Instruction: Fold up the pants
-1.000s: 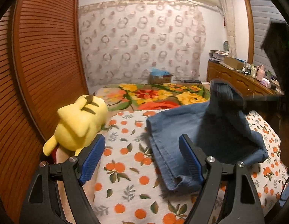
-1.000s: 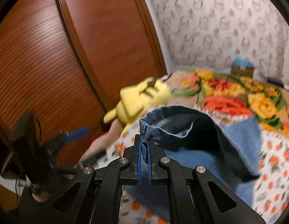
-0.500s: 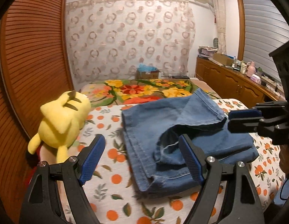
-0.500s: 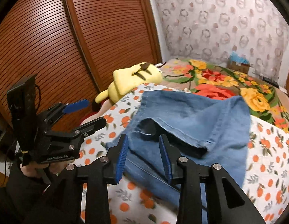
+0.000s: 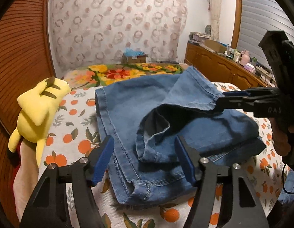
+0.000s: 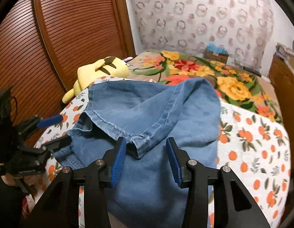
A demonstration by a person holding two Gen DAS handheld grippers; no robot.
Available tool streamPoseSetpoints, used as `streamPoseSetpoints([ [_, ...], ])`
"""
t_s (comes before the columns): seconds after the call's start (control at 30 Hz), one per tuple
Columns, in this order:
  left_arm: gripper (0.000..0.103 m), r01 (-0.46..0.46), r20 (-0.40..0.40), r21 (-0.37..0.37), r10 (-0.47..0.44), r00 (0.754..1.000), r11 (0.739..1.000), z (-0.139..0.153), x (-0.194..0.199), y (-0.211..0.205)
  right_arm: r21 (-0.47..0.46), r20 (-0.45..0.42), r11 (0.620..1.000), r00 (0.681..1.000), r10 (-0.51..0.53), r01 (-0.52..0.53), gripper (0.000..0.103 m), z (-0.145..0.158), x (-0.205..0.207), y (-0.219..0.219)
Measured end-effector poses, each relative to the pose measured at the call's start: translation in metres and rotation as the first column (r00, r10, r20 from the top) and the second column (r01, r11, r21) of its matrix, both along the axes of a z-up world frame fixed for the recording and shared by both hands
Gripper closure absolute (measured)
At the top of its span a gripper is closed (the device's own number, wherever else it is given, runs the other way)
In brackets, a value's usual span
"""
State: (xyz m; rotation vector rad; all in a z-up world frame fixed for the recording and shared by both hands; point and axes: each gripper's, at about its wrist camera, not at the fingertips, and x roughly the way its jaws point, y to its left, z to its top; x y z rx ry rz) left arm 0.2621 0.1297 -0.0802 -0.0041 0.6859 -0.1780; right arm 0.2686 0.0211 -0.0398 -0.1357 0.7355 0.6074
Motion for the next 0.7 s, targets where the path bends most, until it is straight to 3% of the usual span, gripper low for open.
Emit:
streamPoseSetpoints([
  [0.3, 0.059, 0.028, -0.051, -0.025, -0.030, 0.998, 0.999, -0.011, 0.008, 0.003, 0.053, -0.063, 0.998, 0.998, 0.029, -0.026, 0.059, 0.003, 0.009, 0.008],
  [0.37, 0.065, 0.037, -0.048, -0.025, -0.038, 0.998, 0.999, -0.011, 0.005, 0.000, 0.049, -0.078, 0.998, 0.997, 0.028, -0.024, 0.084, 0.000, 0.019, 0.007],
  [0.43, 0.065, 0.038, -0.048, -0.020, -0.039, 0.998, 0.999, -0.011, 0.003, -0.003, 0.051, -0.066, 0.998, 0.997, 0.032, -0.029, 0.091, 0.000, 0.023, 0.005],
  [0.63, 0.082, 0.060, -0.025, -0.025, -0.060, 0.998, 0.998, -0.005, -0.008, -0.008, 0.062, 0.044, 0.997, 0.998, 0.040, -0.043, 0.095, 0.031, 0.027, 0.011],
  [0.7, 0.083, 0.063, 0.000, -0.042, -0.063, 0.998, 0.997, 0.004, -0.015, -0.007, 0.066, 0.081, 0.997, 0.996, 0.042, -0.047, 0.095, 0.048, 0.030, 0.017],
])
